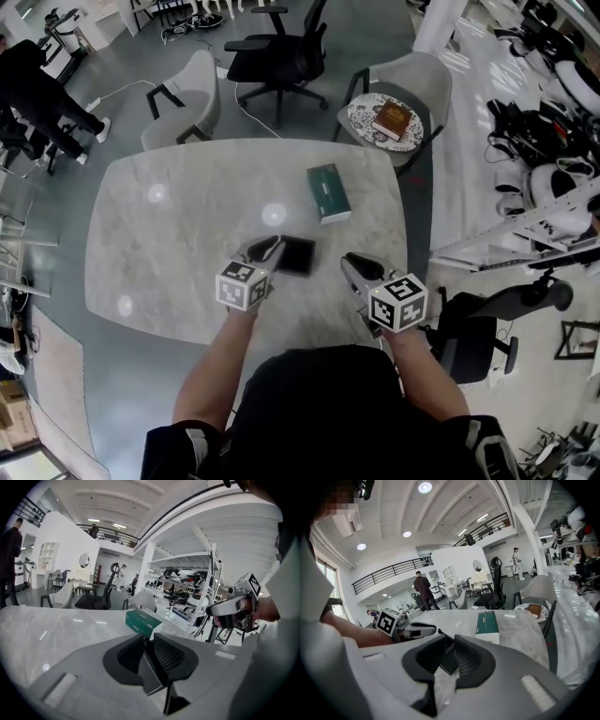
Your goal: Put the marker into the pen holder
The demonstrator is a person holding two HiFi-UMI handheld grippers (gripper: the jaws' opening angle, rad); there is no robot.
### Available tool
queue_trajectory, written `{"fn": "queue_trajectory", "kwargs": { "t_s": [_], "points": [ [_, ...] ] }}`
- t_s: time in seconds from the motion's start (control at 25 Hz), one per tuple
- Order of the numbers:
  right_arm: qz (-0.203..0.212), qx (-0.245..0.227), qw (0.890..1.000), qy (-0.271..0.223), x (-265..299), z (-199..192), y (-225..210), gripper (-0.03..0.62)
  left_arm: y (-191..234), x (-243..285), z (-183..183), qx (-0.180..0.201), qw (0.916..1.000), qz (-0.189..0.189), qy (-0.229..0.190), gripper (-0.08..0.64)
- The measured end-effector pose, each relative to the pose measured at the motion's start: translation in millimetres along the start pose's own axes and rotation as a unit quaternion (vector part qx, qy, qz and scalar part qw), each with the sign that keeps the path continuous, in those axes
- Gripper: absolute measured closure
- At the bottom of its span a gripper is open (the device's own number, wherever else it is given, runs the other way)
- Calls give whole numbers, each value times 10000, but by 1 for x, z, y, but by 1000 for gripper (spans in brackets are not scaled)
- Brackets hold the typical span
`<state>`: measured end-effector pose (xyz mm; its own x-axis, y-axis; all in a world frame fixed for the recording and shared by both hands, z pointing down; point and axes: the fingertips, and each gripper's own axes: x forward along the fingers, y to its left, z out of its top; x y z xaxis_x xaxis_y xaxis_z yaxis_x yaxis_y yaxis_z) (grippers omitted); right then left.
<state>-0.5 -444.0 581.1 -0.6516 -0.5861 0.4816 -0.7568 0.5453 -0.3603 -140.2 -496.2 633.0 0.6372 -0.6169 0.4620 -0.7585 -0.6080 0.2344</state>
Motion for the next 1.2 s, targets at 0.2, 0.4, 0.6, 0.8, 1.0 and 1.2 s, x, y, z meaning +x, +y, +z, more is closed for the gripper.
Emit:
{"fn": "queue_trajectory", "kwargs": {
  "t_s": [0.2,0.4,0.6,0.8,1.0,1.2],
  "points": [
    [17,-143,9999,-23,5,4,15,535,2,-40,26,-28,9980,75,-625,499],
    [-19,-351,9992,-202,-2,16,50,535,-14,-93,58,786,9886,-180,-1271,500],
    [-144,-416,9979,-483,-25,26,86,535,-20,-141,74,808,9845,-70,-1553,549],
    [-251,-527,9956,-734,-42,40,95,535,-38,-167,86,852,9793,-155,-1828,551],
    [-73,-455,9936,-1030,-63,48,98,535,-58,-192,85,630,9806,378,-1819,551],
    [230,-531,9913,-1181,-96,53,100,535,-91,-206,100,668,9765,739,-1911,551]
  ]
}}
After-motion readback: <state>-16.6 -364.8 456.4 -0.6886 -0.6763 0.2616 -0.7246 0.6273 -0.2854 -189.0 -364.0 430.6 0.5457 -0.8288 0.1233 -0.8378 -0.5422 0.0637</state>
